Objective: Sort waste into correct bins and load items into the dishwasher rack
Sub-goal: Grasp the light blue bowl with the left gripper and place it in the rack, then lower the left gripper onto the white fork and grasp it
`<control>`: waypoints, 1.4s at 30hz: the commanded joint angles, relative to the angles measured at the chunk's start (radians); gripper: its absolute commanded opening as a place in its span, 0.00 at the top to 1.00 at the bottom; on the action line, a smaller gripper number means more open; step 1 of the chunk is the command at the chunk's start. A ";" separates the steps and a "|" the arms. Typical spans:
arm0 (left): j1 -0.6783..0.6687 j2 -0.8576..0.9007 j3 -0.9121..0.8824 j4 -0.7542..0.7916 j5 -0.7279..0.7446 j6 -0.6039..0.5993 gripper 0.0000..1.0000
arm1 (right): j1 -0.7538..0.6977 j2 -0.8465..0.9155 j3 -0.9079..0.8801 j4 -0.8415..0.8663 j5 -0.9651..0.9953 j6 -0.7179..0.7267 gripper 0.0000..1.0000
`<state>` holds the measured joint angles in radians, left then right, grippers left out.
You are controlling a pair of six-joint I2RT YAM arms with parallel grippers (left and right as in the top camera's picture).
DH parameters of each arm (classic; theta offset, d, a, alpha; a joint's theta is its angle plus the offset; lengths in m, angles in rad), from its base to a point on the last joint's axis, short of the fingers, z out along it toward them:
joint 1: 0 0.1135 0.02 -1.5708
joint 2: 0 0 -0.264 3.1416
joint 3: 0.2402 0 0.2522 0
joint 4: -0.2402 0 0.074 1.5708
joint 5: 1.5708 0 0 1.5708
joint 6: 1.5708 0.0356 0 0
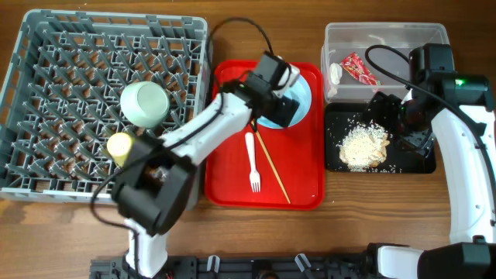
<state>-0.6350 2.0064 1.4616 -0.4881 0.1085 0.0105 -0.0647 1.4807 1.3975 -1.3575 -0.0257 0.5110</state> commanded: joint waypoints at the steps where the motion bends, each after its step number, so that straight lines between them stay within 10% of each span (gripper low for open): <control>1: -0.020 0.071 0.003 -0.002 -0.017 -0.004 0.36 | -0.002 -0.013 0.009 -0.001 -0.001 -0.013 0.00; 5: -0.019 0.074 0.003 -0.001 -0.018 -0.004 0.96 | -0.002 -0.013 0.009 -0.001 -0.001 -0.014 0.00; 12: 0.011 -0.097 0.025 -0.005 0.014 -0.004 0.96 | -0.002 -0.013 0.009 -0.003 -0.001 -0.014 0.00; 18: 0.418 -0.340 0.025 -0.003 0.597 -0.004 0.96 | -0.002 -0.013 0.009 -0.007 -0.001 -0.014 0.00; 26: 0.827 -0.154 0.025 0.080 1.230 -0.005 0.96 | -0.002 -0.013 0.009 -0.009 0.000 -0.040 0.00; 37: 0.991 0.140 0.024 0.316 1.404 -0.229 0.96 | -0.002 -0.013 0.009 -0.007 -0.021 -0.036 0.00; 41: 1.069 0.156 0.024 0.322 1.325 -0.229 0.64 | -0.002 -0.013 0.009 -0.006 -0.024 -0.036 0.00; 42: 1.105 0.156 0.024 0.328 1.325 -0.229 0.33 | -0.002 -0.013 0.009 -0.006 -0.028 -0.035 0.00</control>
<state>0.3981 2.1471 1.4788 -0.1719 1.4628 -0.2188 -0.0647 1.4807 1.3975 -1.3651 -0.0372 0.4850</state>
